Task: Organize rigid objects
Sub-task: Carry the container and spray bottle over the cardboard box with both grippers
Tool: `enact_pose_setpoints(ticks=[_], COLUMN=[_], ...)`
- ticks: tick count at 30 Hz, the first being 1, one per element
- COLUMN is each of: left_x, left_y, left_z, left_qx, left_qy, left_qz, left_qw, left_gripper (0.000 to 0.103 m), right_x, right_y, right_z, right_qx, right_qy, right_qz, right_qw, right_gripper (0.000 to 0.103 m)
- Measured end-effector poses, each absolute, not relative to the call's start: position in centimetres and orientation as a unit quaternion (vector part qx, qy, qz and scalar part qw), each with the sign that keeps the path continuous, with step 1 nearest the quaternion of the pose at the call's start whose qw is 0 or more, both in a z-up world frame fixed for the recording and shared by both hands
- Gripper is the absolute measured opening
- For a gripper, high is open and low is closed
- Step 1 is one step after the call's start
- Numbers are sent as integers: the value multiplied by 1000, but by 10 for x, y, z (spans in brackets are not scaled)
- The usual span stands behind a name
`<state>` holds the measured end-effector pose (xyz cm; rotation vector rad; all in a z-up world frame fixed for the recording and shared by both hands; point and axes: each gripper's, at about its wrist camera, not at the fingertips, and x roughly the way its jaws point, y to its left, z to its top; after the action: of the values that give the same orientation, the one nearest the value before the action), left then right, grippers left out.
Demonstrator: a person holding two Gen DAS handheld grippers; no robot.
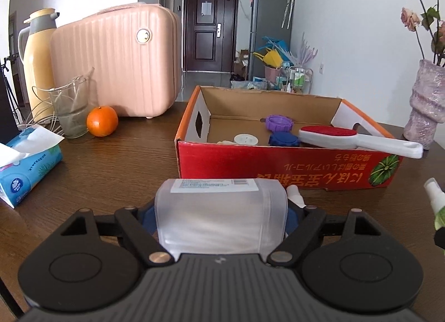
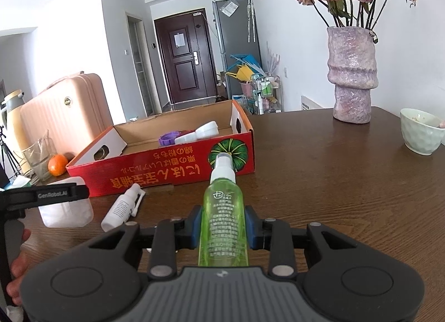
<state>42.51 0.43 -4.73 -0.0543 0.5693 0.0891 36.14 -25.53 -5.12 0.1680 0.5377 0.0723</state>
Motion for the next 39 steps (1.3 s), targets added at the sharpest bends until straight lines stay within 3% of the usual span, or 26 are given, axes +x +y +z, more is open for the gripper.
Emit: enact_pose_setpoints(ticks=[24, 39], left_x=[362, 370], left_y=[-23, -31], left_z=[-24, -3], left_qx=[-15, -16], left_qy=[244, 225], left_qz=[-1, -13], left_qw=[970, 974], left_gripper=[83, 83], right_x=[347, 355], right_y=[-249, -230], right_z=[-40, -19], right_qx=[84, 68], right_qy=[239, 211], right_qz=[56, 73], right_qw=[966, 972], right_gripper=[30, 30])
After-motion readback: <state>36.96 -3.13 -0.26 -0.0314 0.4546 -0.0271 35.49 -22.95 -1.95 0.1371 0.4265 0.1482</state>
